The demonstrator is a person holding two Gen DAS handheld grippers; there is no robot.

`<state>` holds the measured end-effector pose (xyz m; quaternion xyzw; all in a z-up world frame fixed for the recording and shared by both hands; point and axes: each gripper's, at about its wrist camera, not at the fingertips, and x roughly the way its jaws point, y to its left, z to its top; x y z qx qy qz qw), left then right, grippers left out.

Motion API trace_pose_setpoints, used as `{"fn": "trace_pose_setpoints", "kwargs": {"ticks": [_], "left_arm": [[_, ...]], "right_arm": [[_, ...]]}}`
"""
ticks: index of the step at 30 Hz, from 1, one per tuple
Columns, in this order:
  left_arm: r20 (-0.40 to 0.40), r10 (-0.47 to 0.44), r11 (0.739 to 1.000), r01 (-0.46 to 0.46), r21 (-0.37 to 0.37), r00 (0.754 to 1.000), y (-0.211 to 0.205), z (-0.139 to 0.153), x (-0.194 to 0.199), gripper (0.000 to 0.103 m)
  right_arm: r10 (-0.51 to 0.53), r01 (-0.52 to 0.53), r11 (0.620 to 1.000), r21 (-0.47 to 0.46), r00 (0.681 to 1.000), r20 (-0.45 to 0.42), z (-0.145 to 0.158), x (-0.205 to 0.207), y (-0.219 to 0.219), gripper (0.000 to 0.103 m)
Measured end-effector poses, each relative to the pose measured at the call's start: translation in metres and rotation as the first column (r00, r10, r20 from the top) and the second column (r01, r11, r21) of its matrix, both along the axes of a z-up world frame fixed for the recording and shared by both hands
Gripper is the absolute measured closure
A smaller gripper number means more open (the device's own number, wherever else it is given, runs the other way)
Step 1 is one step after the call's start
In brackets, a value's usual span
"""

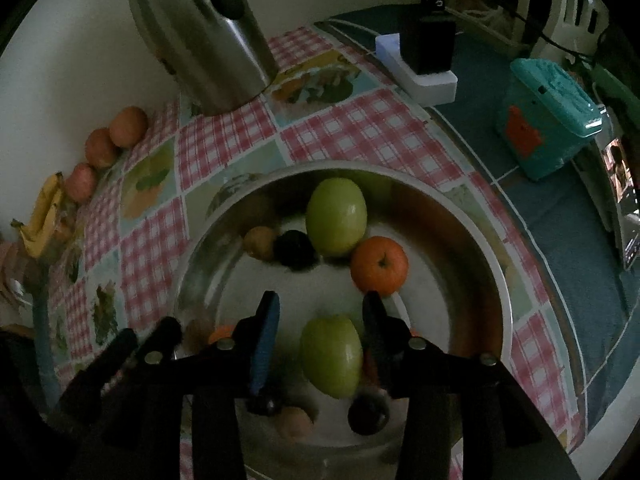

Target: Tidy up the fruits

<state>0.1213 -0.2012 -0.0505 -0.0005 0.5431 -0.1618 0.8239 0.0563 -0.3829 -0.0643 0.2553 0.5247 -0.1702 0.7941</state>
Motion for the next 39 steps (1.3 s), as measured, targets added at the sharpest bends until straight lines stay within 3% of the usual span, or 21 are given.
{"fn": "trace_pose_setpoints", "kwargs": {"ticks": [4, 6, 8, 10, 18, 22, 27, 31, 34, 39], "left_arm": [[0.007, 0.055, 0.998, -0.055, 0.020, 0.998, 0.017, 0.002, 0.001, 0.015], [0.011, 0.070, 0.997, -0.070, 0.022, 0.998, 0.025, 0.003, 0.001, 0.004], [0.021, 0.077, 0.997, -0.077, 0.023, 0.997, 0.029, 0.004, 0.000, 0.000], [0.041, 0.099, 0.994, -0.100, 0.036, 0.994, 0.035, 0.006, -0.001, 0.000], [0.038, 0.162, 0.979, -0.166, 0.122, 0.986, 0.059, 0.001, -0.004, 0.000], [0.067, 0.193, 0.962, -0.202, 0.181, 0.979, 0.071, 0.002, -0.009, 0.000], [0.065, 0.286, 0.928, -0.293, 0.229, 0.956, 0.094, 0.003, -0.014, 0.000], [0.070, 0.300, 0.924, -0.308, 0.224, 0.951, 0.101, 0.009, -0.021, 0.000], [0.106, 0.297, 0.900, -0.315, 0.302, 0.949, 0.101, 0.015, -0.028, 0.000], [0.068, 0.305, 0.906, -0.311, 0.286, 0.950, 0.112, 0.019, -0.040, 0.000]], "right_arm": [[0.028, -0.028, 0.999, -0.018, 1.000, -0.008, 0.001, 0.000, 0.011, 0.058], [0.047, -0.047, 0.998, -0.033, 0.999, -0.009, 0.003, 0.000, 0.018, 0.058], [0.064, -0.064, 0.997, -0.049, 0.998, -0.013, 0.004, 0.000, 0.025, 0.055], [0.078, -0.079, 0.995, -0.063, 0.997, -0.018, 0.003, -0.001, 0.032, 0.039], [0.126, -0.127, 0.989, -0.082, 0.992, -0.019, 0.004, -0.007, 0.051, 0.032], [0.138, -0.140, 0.986, -0.094, 0.990, -0.020, 0.003, -0.012, 0.059, 0.019], [0.135, -0.135, 0.986, -0.100, 0.991, -0.014, 0.002, -0.022, 0.064, 0.018], [0.139, -0.139, 0.985, -0.103, 0.990, -0.009, 0.004, -0.029, 0.069, 0.018], [0.138, -0.139, 0.983, -0.117, 0.990, -0.013, 0.006, -0.035, 0.071, 0.018], [0.147, -0.148, 0.980, -0.133, 0.989, -0.018, 0.008, -0.046, 0.076, 0.018]]}}
